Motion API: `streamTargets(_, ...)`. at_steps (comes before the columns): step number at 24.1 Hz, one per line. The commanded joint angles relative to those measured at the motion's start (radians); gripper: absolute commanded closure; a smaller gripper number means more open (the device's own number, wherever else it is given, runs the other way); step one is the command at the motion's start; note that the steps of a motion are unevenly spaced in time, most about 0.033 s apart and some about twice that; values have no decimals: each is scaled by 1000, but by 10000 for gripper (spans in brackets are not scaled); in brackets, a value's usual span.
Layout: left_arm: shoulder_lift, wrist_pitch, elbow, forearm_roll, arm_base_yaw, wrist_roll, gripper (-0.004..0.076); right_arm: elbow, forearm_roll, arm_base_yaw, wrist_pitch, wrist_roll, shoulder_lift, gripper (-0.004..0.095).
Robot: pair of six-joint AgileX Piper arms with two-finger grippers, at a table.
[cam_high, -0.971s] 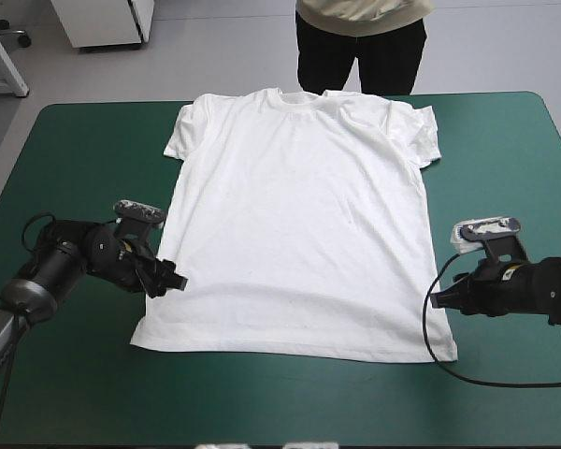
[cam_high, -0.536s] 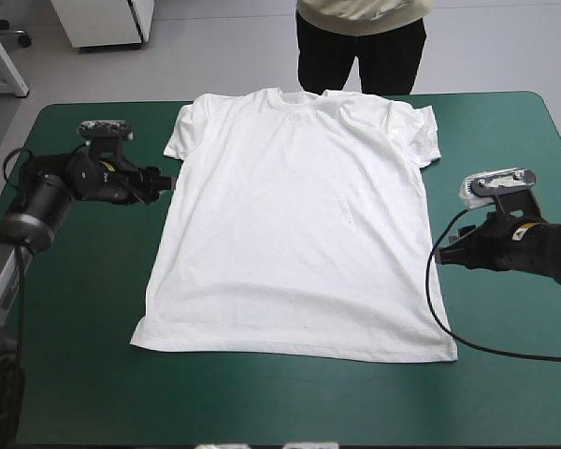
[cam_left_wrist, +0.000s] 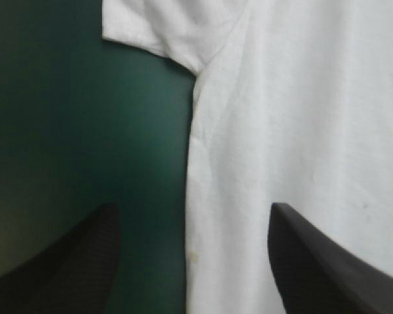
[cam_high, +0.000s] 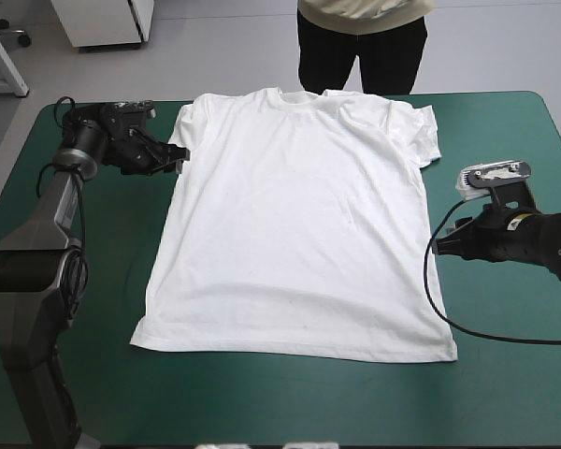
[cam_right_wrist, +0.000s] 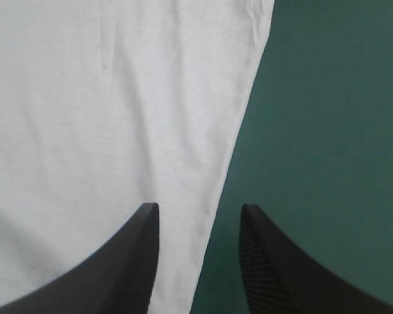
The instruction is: Fold the cloth
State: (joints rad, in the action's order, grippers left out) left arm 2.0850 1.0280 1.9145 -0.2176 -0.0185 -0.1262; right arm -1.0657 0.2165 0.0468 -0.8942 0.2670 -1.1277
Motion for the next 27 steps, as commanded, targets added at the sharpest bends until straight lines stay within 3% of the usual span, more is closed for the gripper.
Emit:
streamTargets(1, -4, 29, 69, -30, -2, -1, 251, -35, 9, -7, 49, 10, 8, 517)
streamTargets(4, 45, 77, 69, -27, -33, -46, 253, -35, 9, -7, 58, 13, -10, 517)
streamTargets(10, 110, 98, 69, 30, -89, -38, 390, -35, 9, -7, 60, 14, -20, 517)
streamTargets(12, 119, 100, 69, 35, -90, -38, 513, -35, 9, -7, 58, 14, -20, 517)
streamTargets(14, 119, 94, 69, 49, -90, -53, 703, -35, 9, -7, 58, 14, -20, 517)
streamTargets(15, 119, 92, 69, 54, -90, -53, 729, -35, 9, -7, 60, 14, -20, 517)
streamTargets(23, 119, 94, 69, 45, -90, -53, 733, -63, -7, -7, 128, 22, -50, 513)
streamTargets(27, 119, 98, 69, 45, -90, -60, 733, -174, -9, -7, 102, 26, -179, 406)
